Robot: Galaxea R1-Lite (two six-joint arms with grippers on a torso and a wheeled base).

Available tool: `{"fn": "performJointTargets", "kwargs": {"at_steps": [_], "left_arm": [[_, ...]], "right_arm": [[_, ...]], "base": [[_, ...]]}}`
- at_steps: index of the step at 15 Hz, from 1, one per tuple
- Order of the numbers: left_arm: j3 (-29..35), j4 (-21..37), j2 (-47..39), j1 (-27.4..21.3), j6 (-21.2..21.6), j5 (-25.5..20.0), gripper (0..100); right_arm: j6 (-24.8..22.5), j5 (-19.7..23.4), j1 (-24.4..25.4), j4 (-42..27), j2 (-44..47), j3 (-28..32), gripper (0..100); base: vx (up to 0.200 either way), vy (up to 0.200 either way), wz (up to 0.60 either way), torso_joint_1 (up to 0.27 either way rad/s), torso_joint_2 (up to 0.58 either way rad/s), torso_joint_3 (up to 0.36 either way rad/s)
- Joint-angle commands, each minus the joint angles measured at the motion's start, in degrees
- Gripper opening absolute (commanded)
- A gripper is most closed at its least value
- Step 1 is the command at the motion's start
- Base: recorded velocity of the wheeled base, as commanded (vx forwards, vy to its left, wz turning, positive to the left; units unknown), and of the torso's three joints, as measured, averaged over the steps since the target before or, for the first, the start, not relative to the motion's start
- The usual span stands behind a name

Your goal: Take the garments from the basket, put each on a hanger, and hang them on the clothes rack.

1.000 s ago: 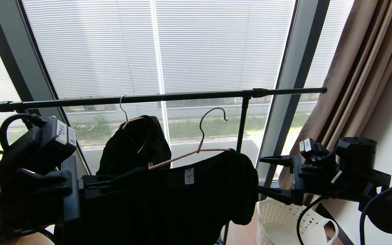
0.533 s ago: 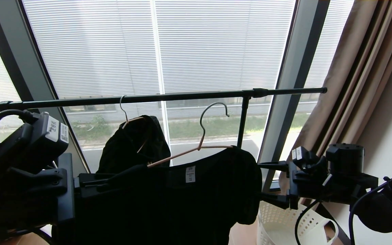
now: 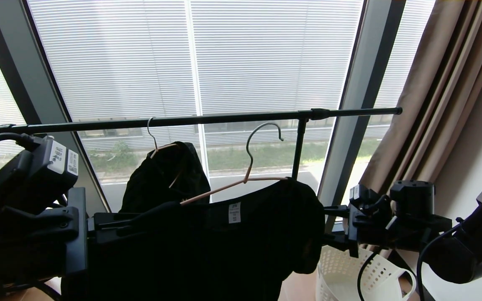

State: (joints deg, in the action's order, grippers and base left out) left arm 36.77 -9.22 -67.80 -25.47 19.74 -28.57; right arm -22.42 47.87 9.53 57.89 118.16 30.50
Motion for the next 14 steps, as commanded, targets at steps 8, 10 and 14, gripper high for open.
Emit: {"fn": "performJointTargets", "kwargs": {"at_steps": [8,10,14], "left_arm": [[-1.2,0.0,1.7,0.3,-1.2,0.0,0],[-1.3,0.0,1.7,0.9,-1.2,0.0,0],[-1.5,0.0,2.9,1.0,-2.3,0.0,0]], "right_arm": [[0.1,0.0,-7.2,-0.1,-1.9,2.5,0],[0.2,0.0,-7.2,-0.1,-1.9,2.5,0],[0.3,-0.1,-7.9,-0.7,-2.1,3.2,0]], "base": [[0.000,0.000,0.00,0.000,0.00,0.000],[0.000,0.000,0.00,0.000,0.00,0.000],[0.000,0.000,0.00,0.000,0.00,0.000]]}}
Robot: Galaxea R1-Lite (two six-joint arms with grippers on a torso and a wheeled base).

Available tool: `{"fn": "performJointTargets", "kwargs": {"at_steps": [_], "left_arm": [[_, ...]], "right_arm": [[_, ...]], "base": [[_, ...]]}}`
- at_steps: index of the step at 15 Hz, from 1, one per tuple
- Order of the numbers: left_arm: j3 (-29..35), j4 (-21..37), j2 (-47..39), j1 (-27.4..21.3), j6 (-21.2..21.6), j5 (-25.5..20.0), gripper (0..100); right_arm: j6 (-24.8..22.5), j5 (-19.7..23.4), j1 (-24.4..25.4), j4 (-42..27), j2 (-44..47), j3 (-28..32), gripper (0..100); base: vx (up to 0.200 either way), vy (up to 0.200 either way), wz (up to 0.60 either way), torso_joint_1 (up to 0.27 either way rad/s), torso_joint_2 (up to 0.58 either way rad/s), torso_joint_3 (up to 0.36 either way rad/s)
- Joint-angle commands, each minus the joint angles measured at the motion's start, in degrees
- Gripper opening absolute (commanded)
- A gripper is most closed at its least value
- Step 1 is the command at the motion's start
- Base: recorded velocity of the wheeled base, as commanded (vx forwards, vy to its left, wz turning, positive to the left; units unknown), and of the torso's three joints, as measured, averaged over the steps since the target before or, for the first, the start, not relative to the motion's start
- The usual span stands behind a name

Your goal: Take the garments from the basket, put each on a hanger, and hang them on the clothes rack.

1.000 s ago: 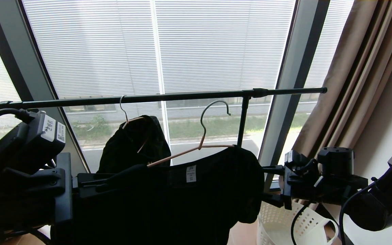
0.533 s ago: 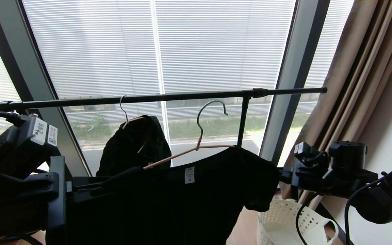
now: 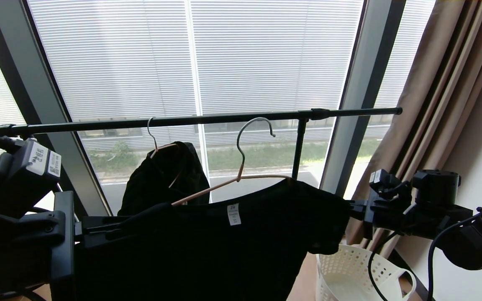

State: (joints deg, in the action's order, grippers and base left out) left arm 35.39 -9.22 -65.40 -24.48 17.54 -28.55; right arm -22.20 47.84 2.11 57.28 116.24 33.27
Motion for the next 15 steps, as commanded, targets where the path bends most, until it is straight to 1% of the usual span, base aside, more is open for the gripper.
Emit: {"fn": "performJointTargets", "kwargs": {"at_steps": [1,4,9,13,14,15], "left_arm": [[-0.3,0.0,0.6,0.1,-0.1,0.0,0],[-0.7,0.0,0.7,1.3,-0.1,-0.1,0],[-0.8,0.0,0.5,1.3,-0.1,-0.2,0],[-0.6,-0.4,0.4,1.1,-0.2,-0.2,0],[-0.6,-0.5,0.4,1.1,-0.2,-0.2,0],[-0.8,-0.5,0.5,1.2,-0.6,-0.2,0]], "right_arm": [[0.1,0.0,-0.9,-0.1,-0.2,0.5,0],[0.1,0.1,-1.1,0.0,-0.2,0.6,0],[0.2,0.1,-1.9,-0.1,-0.4,1.0,0],[0.0,0.0,0.3,0.2,-0.8,-0.7,0],[-0.2,0.0,0.4,0.2,-0.9,-0.9,100],[-0.3,0.0,0.9,0.2,-1.3,-1.4,100]], "base": [[0.000,0.000,0.00,0.000,0.00,0.000],[0.000,0.000,0.00,0.000,0.00,0.000],[0.000,0.000,0.00,0.000,0.00,0.000],[0.000,0.000,0.00,0.000,0.00,0.000],[0.000,0.000,0.00,0.000,0.00,0.000],[0.000,0.000,0.00,0.000,0.00,0.000]]}}
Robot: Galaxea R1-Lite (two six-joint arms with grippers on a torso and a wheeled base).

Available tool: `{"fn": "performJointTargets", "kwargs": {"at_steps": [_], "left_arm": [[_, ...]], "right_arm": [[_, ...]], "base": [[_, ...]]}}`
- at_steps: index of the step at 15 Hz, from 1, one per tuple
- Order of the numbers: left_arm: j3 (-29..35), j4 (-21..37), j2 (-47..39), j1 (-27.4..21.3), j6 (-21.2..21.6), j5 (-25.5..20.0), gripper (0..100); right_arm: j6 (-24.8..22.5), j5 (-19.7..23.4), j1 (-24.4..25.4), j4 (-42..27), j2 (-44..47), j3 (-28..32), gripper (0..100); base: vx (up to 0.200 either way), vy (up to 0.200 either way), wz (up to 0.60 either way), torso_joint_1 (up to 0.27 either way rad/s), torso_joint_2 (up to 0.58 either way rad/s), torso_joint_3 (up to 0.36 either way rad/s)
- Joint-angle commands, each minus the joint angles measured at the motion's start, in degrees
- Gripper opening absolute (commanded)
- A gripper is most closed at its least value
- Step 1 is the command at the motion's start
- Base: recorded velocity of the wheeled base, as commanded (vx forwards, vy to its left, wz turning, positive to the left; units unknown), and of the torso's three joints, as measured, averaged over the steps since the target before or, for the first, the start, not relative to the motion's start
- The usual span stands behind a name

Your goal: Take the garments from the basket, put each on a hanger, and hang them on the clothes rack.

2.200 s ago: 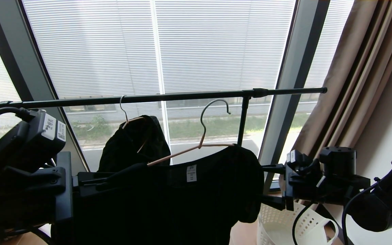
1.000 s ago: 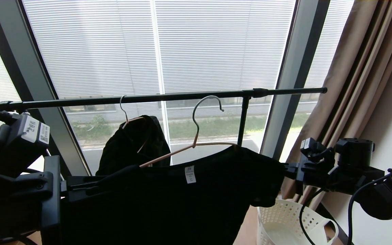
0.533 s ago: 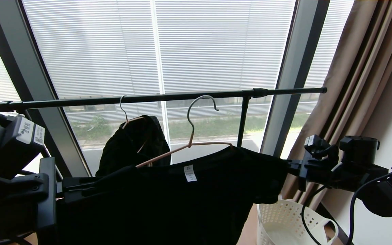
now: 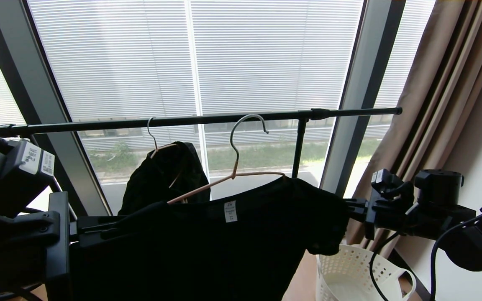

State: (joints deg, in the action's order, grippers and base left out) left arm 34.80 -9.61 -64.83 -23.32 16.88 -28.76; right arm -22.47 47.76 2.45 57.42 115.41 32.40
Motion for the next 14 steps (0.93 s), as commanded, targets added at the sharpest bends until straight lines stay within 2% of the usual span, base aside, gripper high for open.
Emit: {"fn": "performJointTargets", "kwargs": {"at_steps": [1,2,4,9,14], "left_arm": [[-0.3,0.0,0.1,-0.1,-0.3,0.0,0],[-0.4,0.0,0.2,0.0,-1.2,0.1,0],[-0.8,0.0,0.8,0.1,-1.5,0.2,0],[-3.7,0.0,4.2,0.7,-4.8,0.6,0],[-4.9,0.0,4.8,3.8,-4.9,0.6,0]], "right_arm": [[-0.4,0.0,0.8,0.1,-0.7,-0.8,100],[-3.0,0.0,1.1,0.1,-1.2,-1.8,100],[-5.1,0.1,2.6,0.2,-2.7,-3.2,100],[-4.8,0.1,5.1,-0.3,-8.9,-4.9,100],[-1.4,-2.1,9.2,-0.2,-13.4,-5.9,100]], "base": [[0.000,0.000,0.00,0.000,0.00,0.000],[0.000,0.000,0.00,0.000,0.00,0.000],[0.000,0.000,0.00,0.000,0.00,0.000],[0.000,0.000,0.00,0.000,0.00,0.000],[0.000,0.000,0.00,0.000,0.00,0.000]]}}
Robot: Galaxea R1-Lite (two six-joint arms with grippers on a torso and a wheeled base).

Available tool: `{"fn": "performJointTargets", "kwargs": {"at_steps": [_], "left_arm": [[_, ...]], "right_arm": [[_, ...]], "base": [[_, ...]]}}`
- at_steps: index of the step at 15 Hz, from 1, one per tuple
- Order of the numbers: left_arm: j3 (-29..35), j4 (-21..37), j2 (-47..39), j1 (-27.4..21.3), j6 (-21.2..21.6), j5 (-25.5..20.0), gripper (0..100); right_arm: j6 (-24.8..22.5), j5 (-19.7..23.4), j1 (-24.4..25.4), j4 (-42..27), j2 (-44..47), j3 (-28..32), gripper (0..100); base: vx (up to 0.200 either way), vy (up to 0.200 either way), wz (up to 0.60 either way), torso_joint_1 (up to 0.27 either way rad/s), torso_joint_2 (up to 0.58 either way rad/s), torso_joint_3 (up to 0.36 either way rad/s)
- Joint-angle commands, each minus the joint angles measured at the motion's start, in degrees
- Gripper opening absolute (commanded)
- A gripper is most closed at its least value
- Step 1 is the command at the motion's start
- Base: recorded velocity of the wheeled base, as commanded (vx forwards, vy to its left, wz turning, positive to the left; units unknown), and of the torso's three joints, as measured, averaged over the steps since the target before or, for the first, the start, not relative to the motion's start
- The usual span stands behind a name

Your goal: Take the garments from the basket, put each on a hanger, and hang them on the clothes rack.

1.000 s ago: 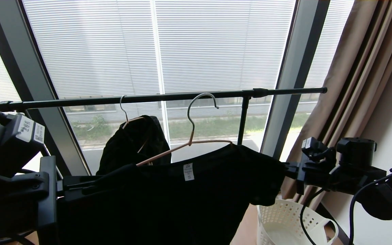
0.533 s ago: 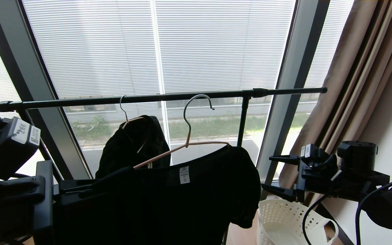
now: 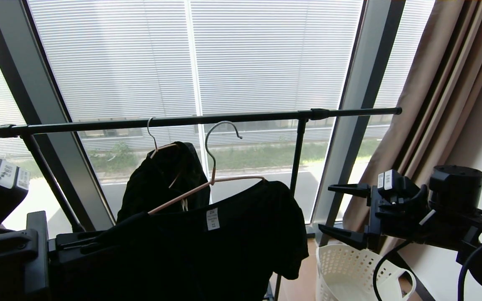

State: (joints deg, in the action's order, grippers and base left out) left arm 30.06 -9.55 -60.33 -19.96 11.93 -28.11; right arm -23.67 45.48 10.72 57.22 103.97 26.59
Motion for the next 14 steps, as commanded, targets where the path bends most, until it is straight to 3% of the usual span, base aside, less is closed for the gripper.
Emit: {"fn": "performJointTargets", "kwargs": {"at_steps": [1,5,7,10,14], "left_arm": [[-1.0,0.0,0.3,0.6,0.0,0.0,0],[-1.8,0.0,0.0,4.0,-0.2,0.0,0],[-1.4,-0.1,-0.5,4.0,-2.7,0.3,0],[0.0,-2.8,-4.7,4.0,-5.2,3.0,0],[0.6,-11.3,-13.8,3.6,-8.0,7.5,0]], "right_arm": [[3.6,-2.6,3.3,0.3,-3.8,0.0,100],[11.5,-10.2,7.6,0.6,-6.3,1.5,100],[14.2,-13.3,8.9,0.6,-6.3,2.6,100],[14.6,-14.4,9.1,0.5,-5.9,3.1,100],[14.6,-15.2,9.1,0.4,-5.4,3.7,100]], "base": [[0.000,0.000,0.00,0.000,0.00,0.000],[0.000,0.000,0.00,0.000,0.00,0.000],[0.000,0.000,0.00,0.000,0.00,0.000],[0.000,0.000,0.00,0.000,0.00,0.000],[0.000,0.000,0.00,0.000,0.00,0.000]]}}
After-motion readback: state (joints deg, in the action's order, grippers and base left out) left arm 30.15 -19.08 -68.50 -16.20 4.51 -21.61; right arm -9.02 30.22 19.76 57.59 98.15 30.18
